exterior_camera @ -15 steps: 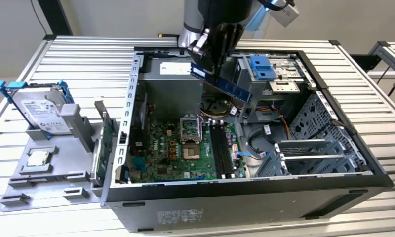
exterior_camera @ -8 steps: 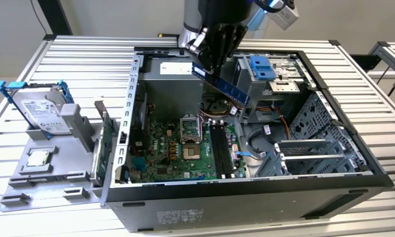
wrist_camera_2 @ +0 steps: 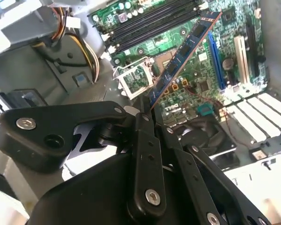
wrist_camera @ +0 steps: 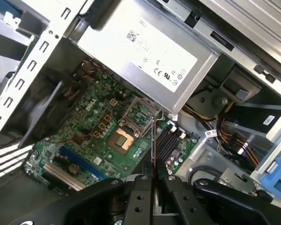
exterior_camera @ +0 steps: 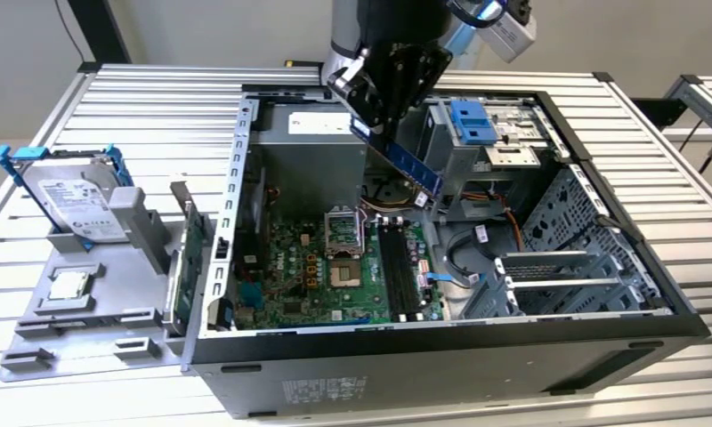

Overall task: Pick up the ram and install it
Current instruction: 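Insert the ram into the slot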

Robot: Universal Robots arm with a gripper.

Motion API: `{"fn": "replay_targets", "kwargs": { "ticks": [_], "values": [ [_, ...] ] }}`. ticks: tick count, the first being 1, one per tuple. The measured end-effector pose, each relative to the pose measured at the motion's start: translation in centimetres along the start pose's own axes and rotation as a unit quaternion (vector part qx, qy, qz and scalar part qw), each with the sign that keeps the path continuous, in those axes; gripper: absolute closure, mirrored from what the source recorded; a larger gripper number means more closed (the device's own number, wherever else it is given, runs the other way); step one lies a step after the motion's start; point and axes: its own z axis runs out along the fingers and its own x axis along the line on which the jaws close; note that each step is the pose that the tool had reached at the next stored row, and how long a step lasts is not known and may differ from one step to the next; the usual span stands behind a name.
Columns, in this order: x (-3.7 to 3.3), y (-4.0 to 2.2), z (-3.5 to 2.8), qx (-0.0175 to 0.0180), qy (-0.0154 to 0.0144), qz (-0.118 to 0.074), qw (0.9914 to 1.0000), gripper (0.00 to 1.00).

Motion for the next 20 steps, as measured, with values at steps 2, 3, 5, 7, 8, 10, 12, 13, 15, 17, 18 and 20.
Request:
{"fn": "replay_targets", "kwargs": {
  "ticks": [2, 3, 5, 7, 8, 10, 12, 13, 15, 17, 18, 20],
  "values": [
    [0.0, 0.0, 0.03, -0.0001, 0.0001, 0.019, 0.99983, 1.0],
    [0.0, 0.0, 0.05, -0.0003, 0.0, 0.028, 0.99961, 1.0],
    [0.0, 0.0, 0.07, -0.0004, 0.0001, 0.046, 0.99894, 1.0],
    [0.0, 0.0, 0.11, -0.0005, 0.0001, 0.064, 0.99797, 1.0],
    [0.0, 0.0, 0.12, -0.0006, 0.0002, 0.073, 0.99736, 1.0],
    [0.0, 0.0, 0.16, -0.0008, 0.0002, 0.091, 0.99584, 1.0],
    [0.0, 0.0, 0.22, -0.001, 0.0002, 0.109, 0.99401, 1.0],
    [0.0, 0.0, 0.26, -0.0011, 0.0002, 0.118, 0.99302, 1.0],
    [0.0, 0.0, 0.34, -0.0012, 0.0002, 0.136, 0.99074, 1.0],
    [0.0, 0.0, 0.43, -0.0013, 0.0003, 0.154, 0.98809, 1.0],
    [-0.01, 0.0, 0.48, -0.0014, 0.0003, 0.163, 0.98667, 1.0],
    [-0.01, 0.0, 0.57, -0.0016, 0.0003, 0.181, 0.98343, 1.0]
  ]
}}
